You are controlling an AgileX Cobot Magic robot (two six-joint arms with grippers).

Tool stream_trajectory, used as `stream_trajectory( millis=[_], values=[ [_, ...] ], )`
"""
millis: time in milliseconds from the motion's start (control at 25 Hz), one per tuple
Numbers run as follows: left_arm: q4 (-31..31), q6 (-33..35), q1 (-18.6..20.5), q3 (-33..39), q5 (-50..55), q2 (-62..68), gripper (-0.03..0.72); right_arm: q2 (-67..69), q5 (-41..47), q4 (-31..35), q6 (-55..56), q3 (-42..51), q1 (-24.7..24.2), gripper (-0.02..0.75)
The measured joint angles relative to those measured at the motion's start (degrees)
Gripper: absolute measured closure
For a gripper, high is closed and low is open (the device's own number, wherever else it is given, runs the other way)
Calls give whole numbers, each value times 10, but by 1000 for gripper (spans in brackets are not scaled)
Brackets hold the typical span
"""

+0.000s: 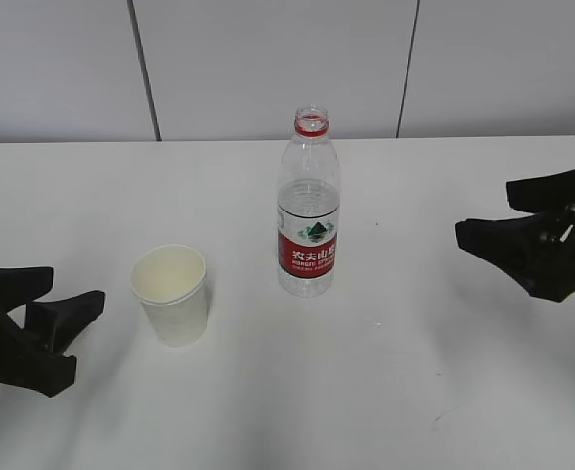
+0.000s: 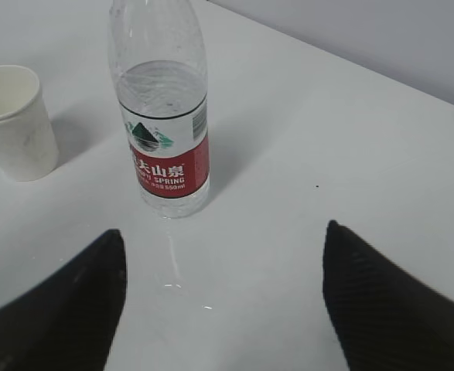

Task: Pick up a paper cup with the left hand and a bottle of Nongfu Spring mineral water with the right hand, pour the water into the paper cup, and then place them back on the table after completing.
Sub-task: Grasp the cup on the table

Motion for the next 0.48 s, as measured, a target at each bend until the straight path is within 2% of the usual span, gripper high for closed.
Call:
stream_trajectory(
  millis=[480],
  values=[
    [0, 0, 0, 0, 0, 0, 284, 0, 0, 0, 0, 0, 0, 151]
  ],
)
